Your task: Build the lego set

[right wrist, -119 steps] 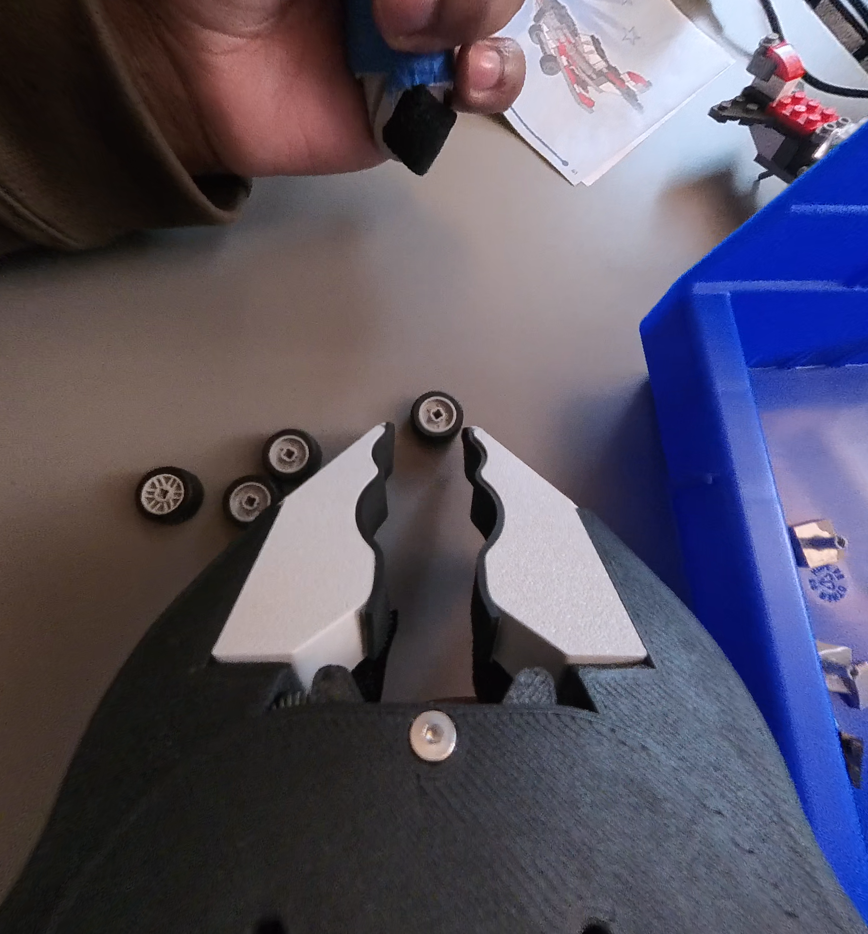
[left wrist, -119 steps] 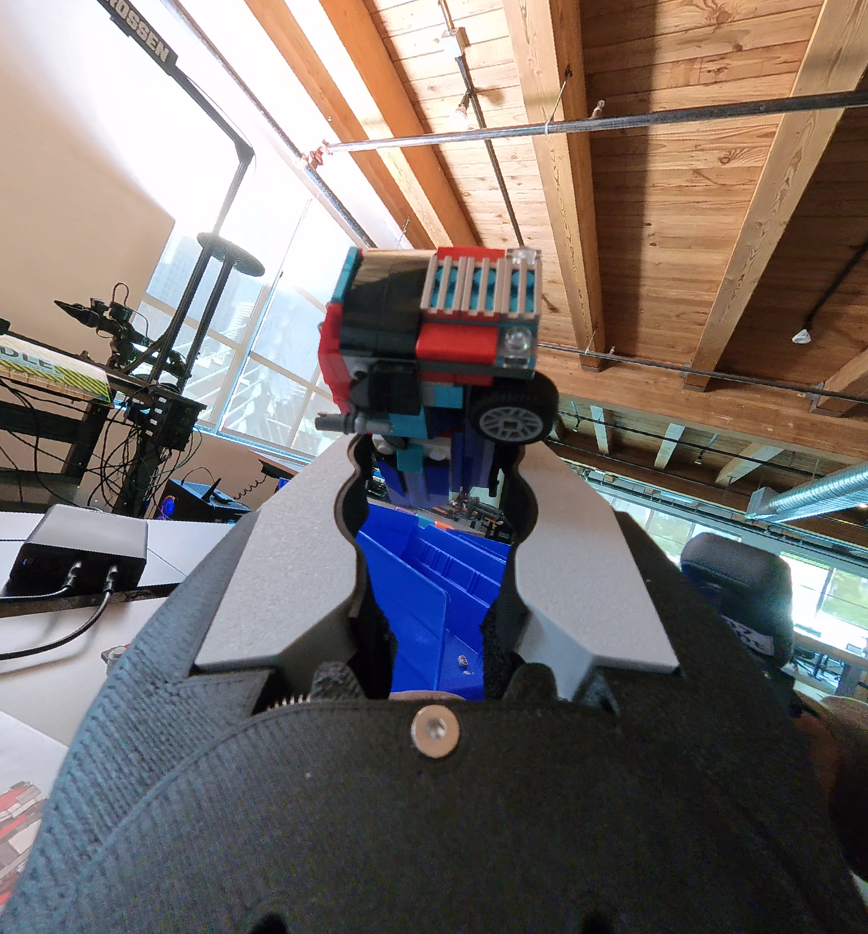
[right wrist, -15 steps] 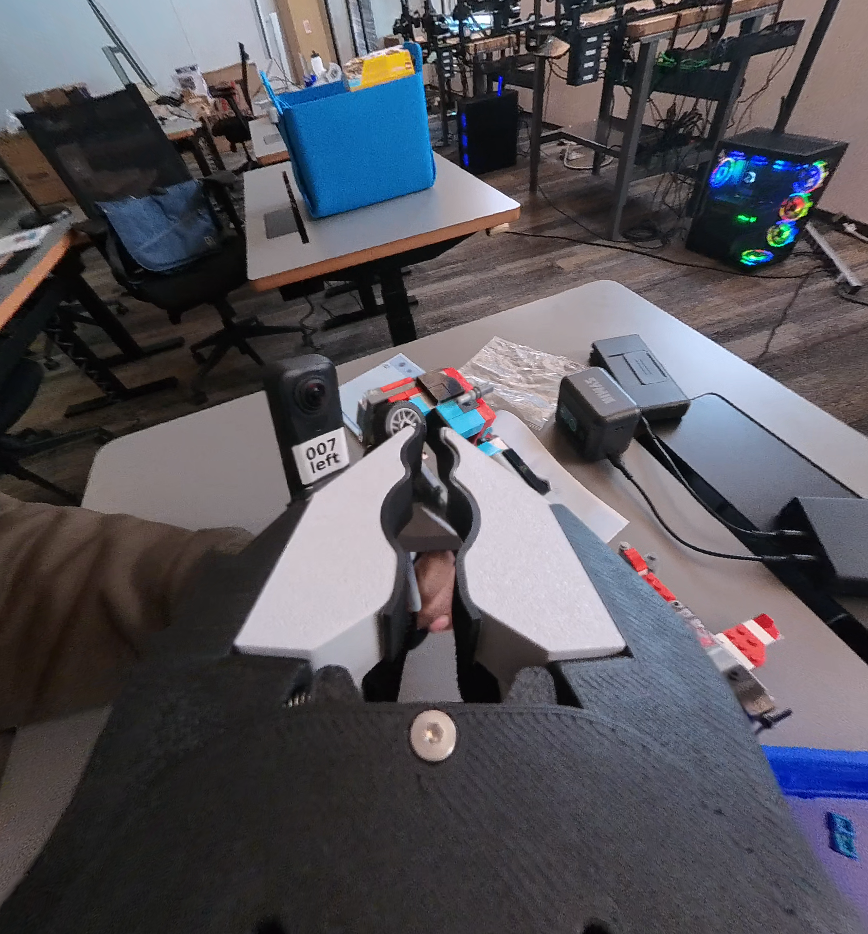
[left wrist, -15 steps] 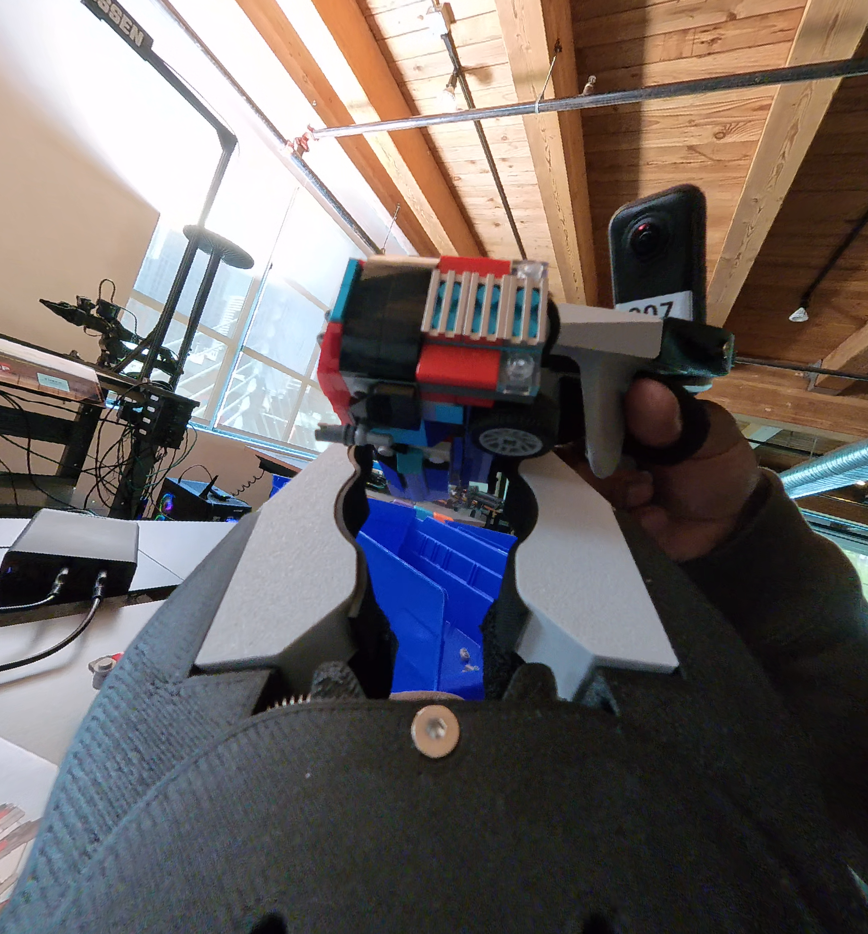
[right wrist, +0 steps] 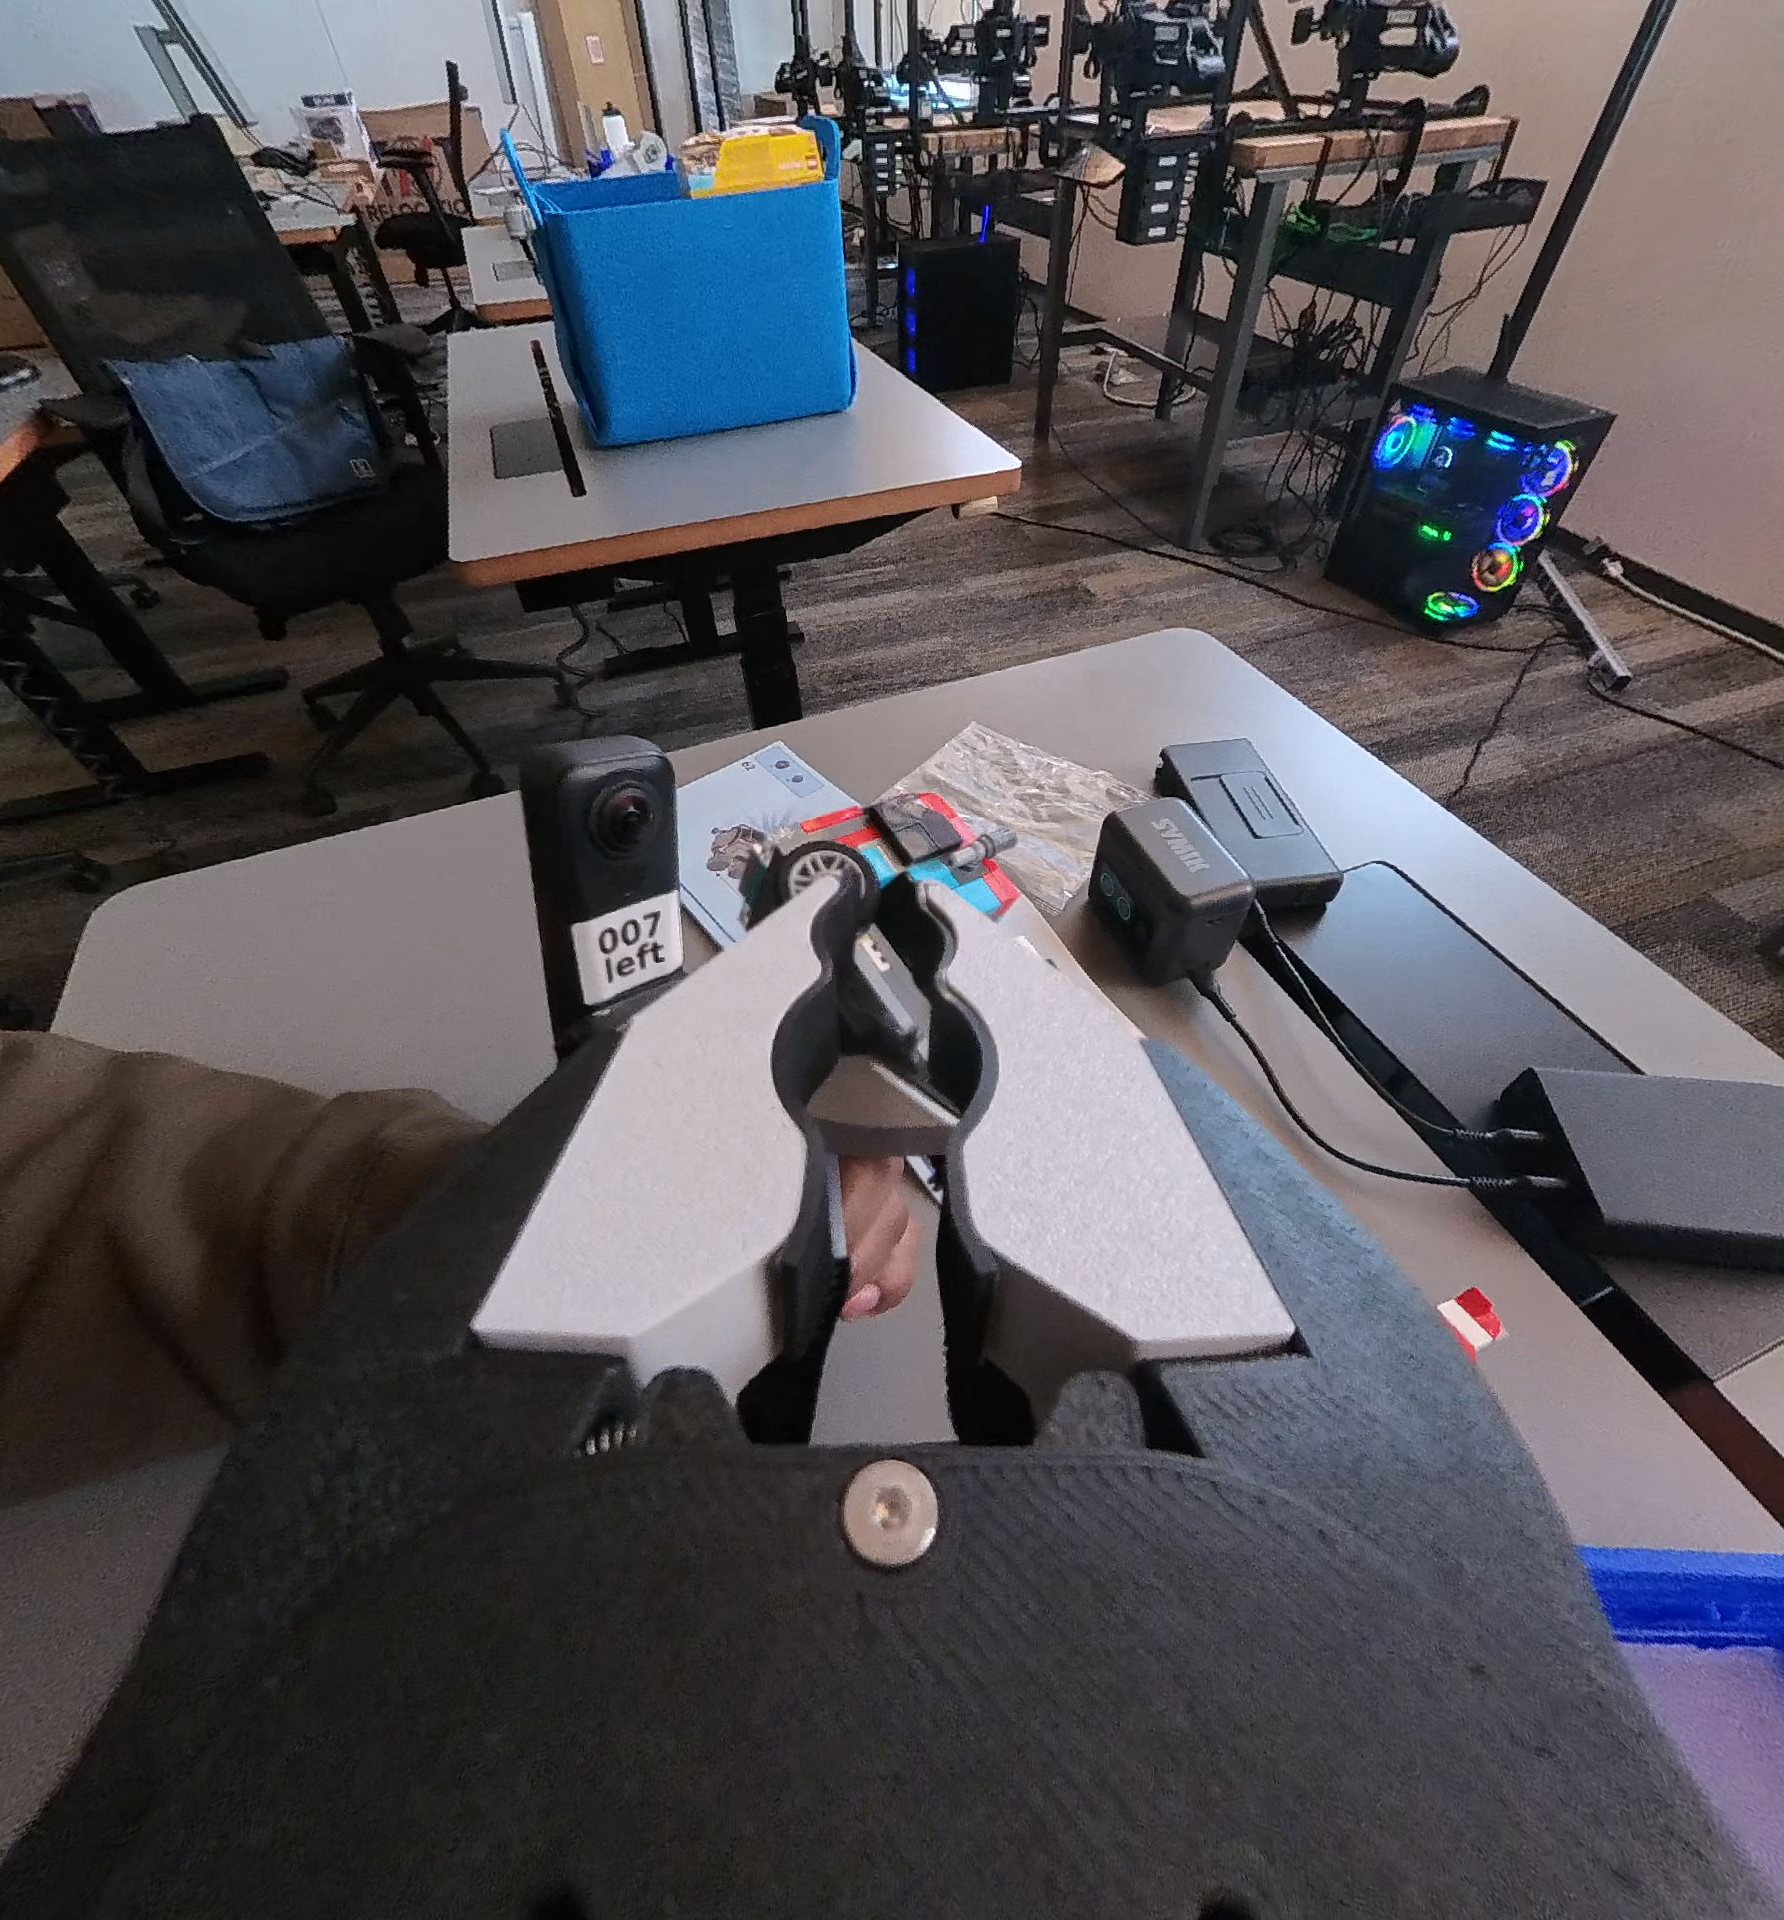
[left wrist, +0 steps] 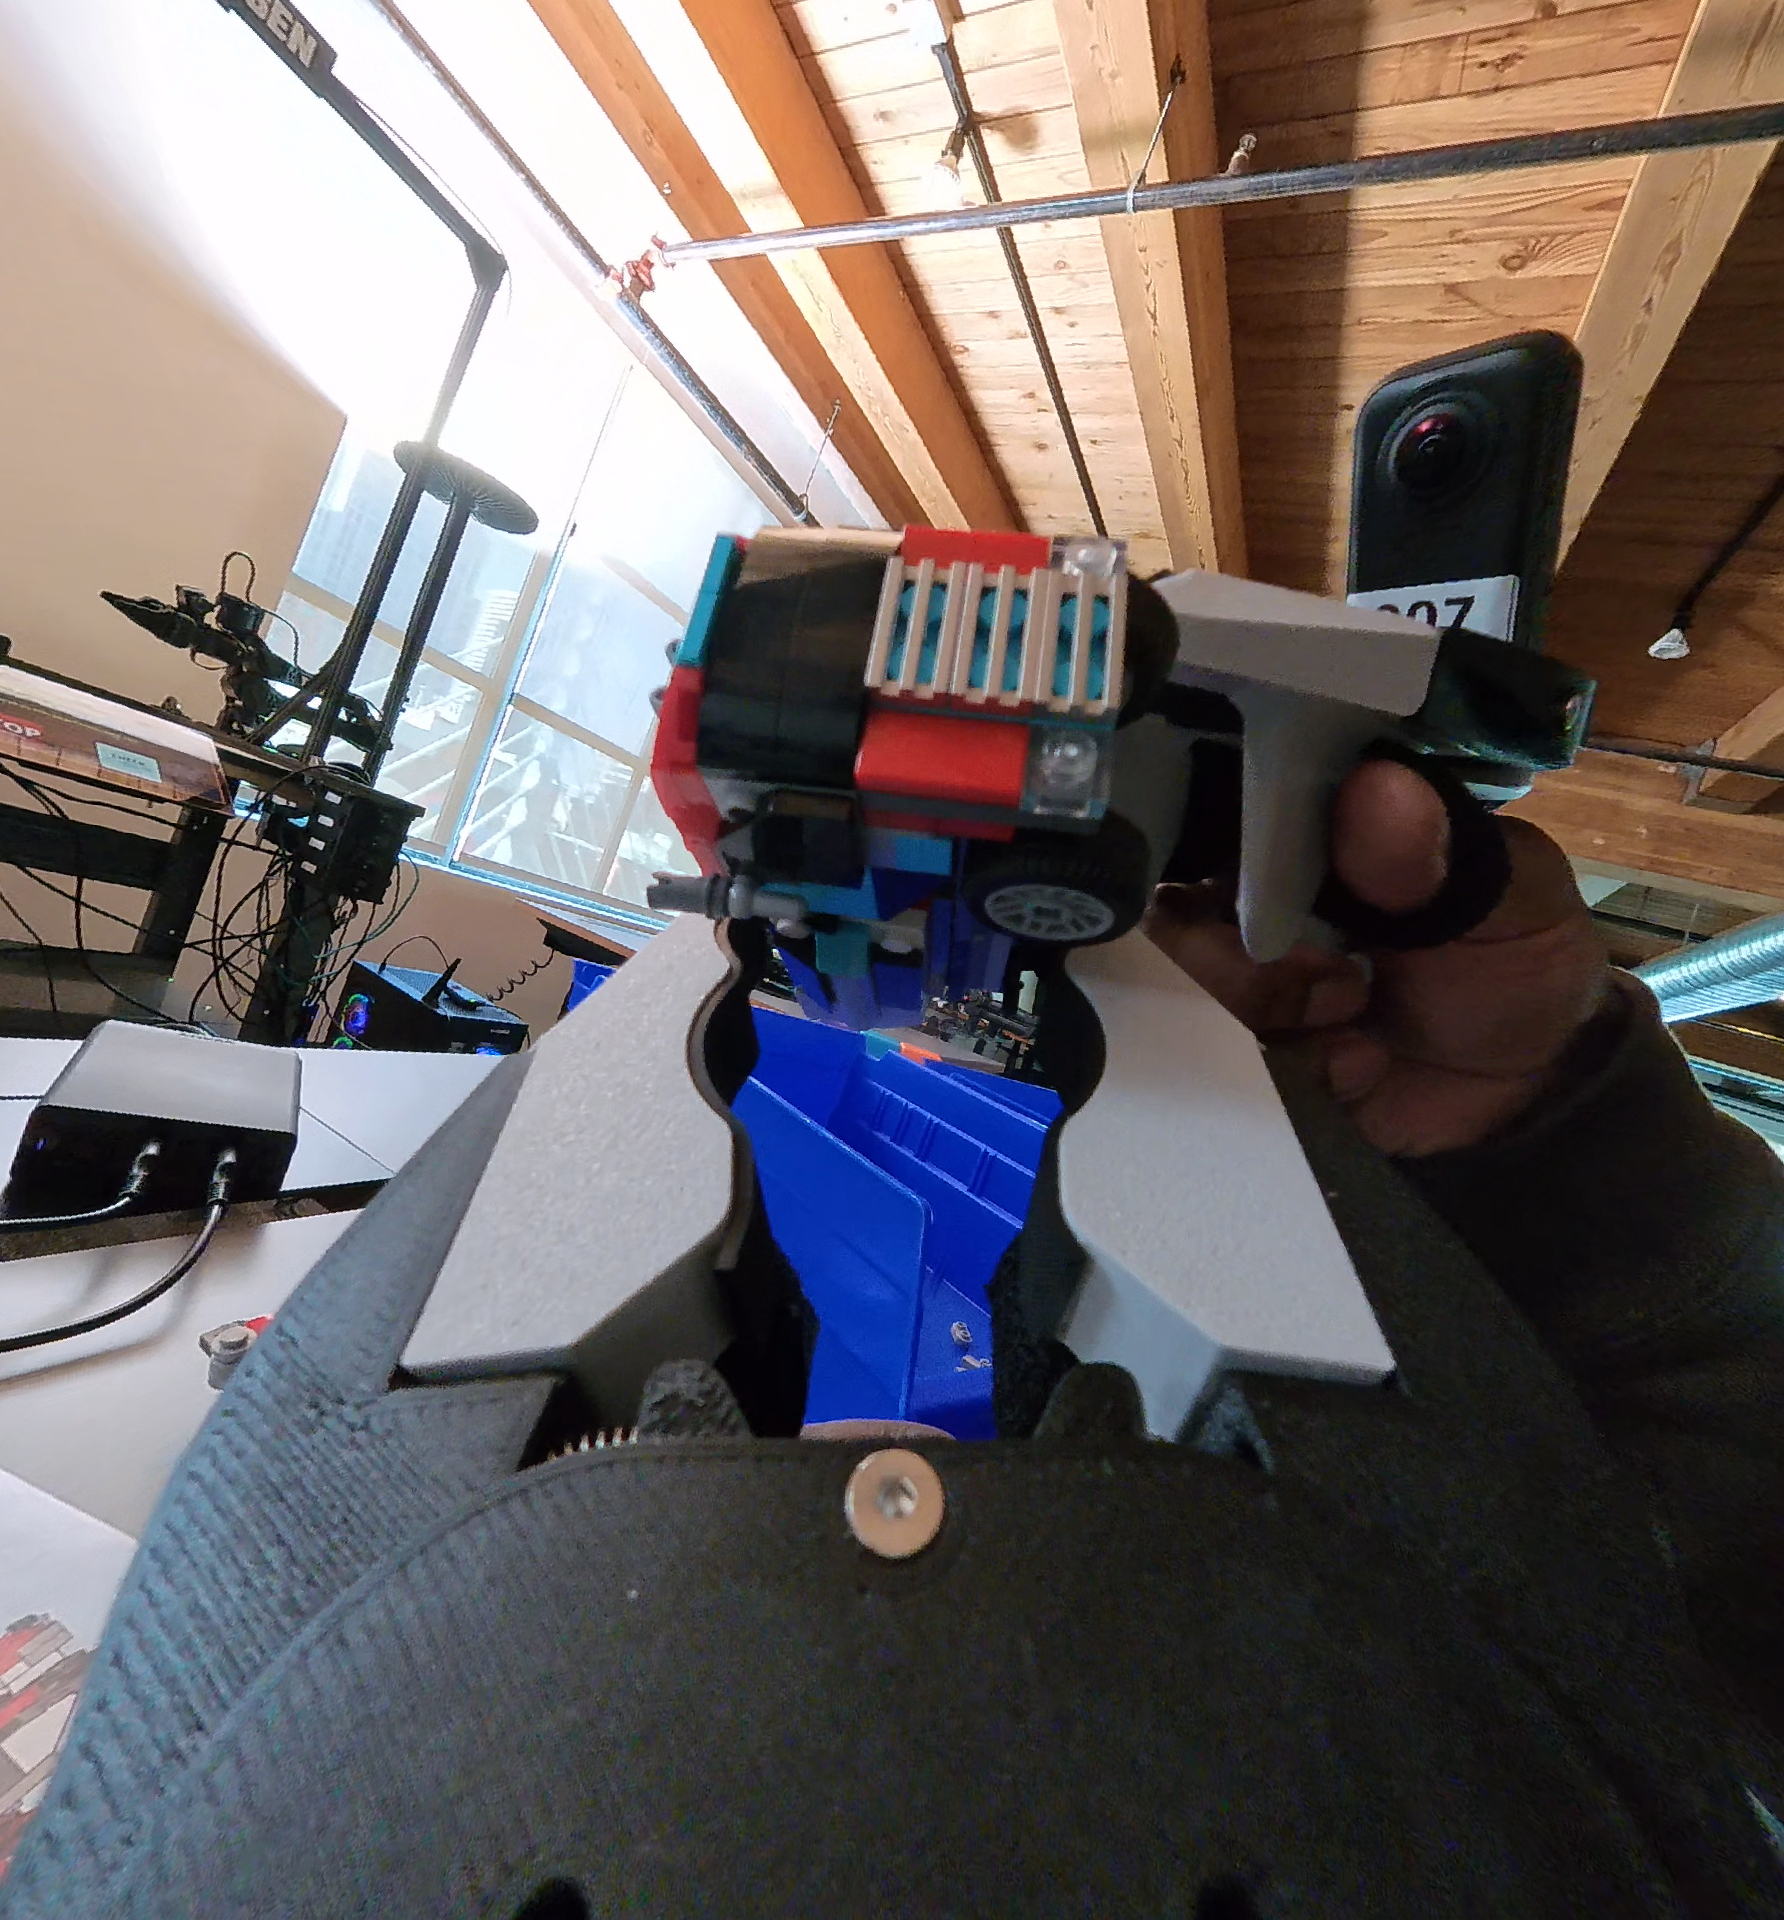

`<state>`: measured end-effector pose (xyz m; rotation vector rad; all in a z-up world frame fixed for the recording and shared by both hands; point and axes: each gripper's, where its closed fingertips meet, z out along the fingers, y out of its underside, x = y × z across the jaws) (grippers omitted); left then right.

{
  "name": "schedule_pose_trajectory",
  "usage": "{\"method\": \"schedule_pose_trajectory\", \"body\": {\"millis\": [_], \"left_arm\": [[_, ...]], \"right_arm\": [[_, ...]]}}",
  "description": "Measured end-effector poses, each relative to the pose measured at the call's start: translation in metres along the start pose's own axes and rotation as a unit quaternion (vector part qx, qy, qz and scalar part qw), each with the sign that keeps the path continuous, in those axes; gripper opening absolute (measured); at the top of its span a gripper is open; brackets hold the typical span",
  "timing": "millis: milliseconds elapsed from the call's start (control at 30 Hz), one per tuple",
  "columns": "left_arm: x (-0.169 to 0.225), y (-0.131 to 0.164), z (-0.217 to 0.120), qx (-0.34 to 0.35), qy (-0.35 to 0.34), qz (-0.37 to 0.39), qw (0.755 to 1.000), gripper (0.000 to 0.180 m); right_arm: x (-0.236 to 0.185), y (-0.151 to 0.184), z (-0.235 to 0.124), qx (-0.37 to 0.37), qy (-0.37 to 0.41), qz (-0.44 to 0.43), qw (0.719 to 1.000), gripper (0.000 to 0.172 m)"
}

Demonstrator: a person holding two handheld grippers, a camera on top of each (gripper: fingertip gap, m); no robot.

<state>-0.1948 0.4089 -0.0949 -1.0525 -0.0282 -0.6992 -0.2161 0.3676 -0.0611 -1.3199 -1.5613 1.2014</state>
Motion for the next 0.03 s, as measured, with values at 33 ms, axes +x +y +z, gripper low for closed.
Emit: {"method": "schedule_pose_trajectory", "body": {"millis": [33], "left_arm": [[0.0002,0.0003,0.0001,-0.001,0.000,0.000,1.000,0.053]], "right_arm": [[-0.0002,-0.0005,0.0001,0.002,0.000,-0.002,1.000,0.010]]}}
